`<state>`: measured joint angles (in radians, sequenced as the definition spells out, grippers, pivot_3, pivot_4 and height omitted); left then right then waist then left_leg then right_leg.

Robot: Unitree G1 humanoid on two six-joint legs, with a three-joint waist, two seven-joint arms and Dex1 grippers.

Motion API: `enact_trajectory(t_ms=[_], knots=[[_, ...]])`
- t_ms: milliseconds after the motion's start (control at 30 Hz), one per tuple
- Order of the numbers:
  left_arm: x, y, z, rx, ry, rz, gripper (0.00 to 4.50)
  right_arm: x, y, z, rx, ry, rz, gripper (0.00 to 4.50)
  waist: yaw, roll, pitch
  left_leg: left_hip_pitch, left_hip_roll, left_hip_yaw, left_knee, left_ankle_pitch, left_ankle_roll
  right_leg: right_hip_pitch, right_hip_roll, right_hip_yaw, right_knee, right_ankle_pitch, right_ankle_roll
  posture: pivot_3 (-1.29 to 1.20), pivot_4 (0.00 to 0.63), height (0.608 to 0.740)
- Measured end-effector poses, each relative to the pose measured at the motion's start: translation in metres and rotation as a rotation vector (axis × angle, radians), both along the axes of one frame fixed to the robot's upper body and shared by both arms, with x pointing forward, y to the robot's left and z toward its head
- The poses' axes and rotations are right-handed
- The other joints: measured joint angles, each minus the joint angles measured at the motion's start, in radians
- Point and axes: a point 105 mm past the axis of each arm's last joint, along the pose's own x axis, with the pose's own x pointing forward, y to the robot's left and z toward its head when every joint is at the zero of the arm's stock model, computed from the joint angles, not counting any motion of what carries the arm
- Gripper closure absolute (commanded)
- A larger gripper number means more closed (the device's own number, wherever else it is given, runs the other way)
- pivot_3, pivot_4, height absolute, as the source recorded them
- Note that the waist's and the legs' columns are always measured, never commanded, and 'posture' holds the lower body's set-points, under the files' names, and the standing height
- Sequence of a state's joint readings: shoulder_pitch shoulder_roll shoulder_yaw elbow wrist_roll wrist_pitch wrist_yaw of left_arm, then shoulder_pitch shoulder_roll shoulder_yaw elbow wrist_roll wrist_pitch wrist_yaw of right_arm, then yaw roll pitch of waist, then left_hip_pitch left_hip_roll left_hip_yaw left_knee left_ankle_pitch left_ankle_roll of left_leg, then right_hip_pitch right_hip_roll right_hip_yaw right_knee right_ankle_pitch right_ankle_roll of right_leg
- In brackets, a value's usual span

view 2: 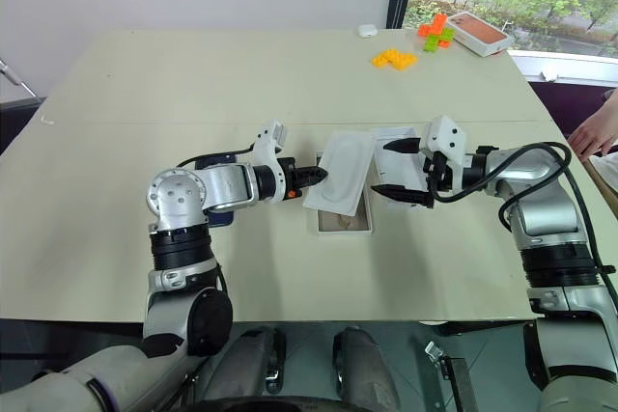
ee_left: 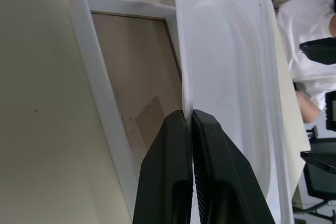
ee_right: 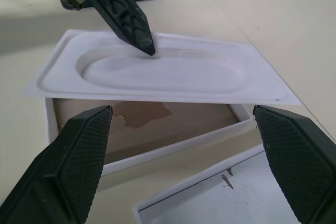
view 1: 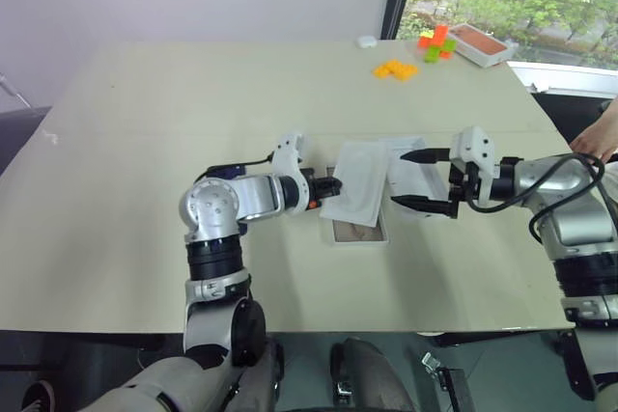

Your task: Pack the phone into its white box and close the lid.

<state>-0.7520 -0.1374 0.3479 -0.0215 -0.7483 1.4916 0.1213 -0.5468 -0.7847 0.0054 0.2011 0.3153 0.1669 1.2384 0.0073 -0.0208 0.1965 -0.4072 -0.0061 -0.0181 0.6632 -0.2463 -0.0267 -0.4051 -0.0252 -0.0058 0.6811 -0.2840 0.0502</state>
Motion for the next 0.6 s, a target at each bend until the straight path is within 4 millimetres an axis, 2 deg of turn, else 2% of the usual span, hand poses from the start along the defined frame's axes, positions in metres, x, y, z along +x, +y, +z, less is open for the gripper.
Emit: enact_trajectory(t_ms=[100, 233, 367, 500, 600], knots=[[-0.0019, -0.0025, -0.008, 0.055, 0.005, 0.0, 4.46, 0.0011, 0.0002, -0.0001, -0.002, -0.008, -0.007, 0.0, 0.003, 0.0, 0.0, 0.0, 0.0, 0.0, 0.0, 0.0, 0.0, 0.0, 0.0, 0.0, 0.0, 0.0, 0.0, 0.0, 0.15, 0.74], [-0.0046, -0.0035, -0.0083, 0.06, -0.005, 0.002, 4.46, 0.0021, 0.0013, -0.0006, 0.0, -0.014, -0.012, 0.0, 0.003, 0.0, 0.0, 0.0, 0.0, 0.0, 0.0, 0.0, 0.0, 0.0, 0.0, 0.0, 0.0, 0.0, 0.0, 0.0, 0.15, 0.74], [-0.0038, -0.0027, -0.0085, 0.061, -0.008, 0.008, 3.07, 0.0026, 0.0015, -0.0013, -0.003, -0.017, -0.014, 0.0, 0.003, 0.0, 0.0, 0.0, 0.0, 0.0, 0.0, 0.0, 0.0, 0.0, 0.0, 0.0, 0.0, 0.0, 0.0, 0.0, 0.15, 0.74], [-0.0019, -0.0018, -0.008, 0.063, -0.017, 0.02, 1.1, 0.0029, 0.0024, -0.0013, -0.001, -0.025, -0.012, 0.0, 0.004, 0.0, 0.0, 0.0, 0.0, 0.0, 0.0, 0.0, 0.0, 0.0, 0.0, 0.0, 0.0, 0.0, 0.0, 0.0, 0.15, 0.74], [-0.0019, -0.0017, -0.0075, 0.064, -0.022, 0.013, 1.1, 0.0038, 0.0018, -0.0019, -0.004, -0.026, -0.017, 0.0, 0.003, 0.0, 0.0, 0.0, 0.0, 0.0, 0.0, 0.0, 0.0, 0.0, 0.0, 0.0, 0.0, 0.0, 0.0, 0.0, 0.15, 0.74]])
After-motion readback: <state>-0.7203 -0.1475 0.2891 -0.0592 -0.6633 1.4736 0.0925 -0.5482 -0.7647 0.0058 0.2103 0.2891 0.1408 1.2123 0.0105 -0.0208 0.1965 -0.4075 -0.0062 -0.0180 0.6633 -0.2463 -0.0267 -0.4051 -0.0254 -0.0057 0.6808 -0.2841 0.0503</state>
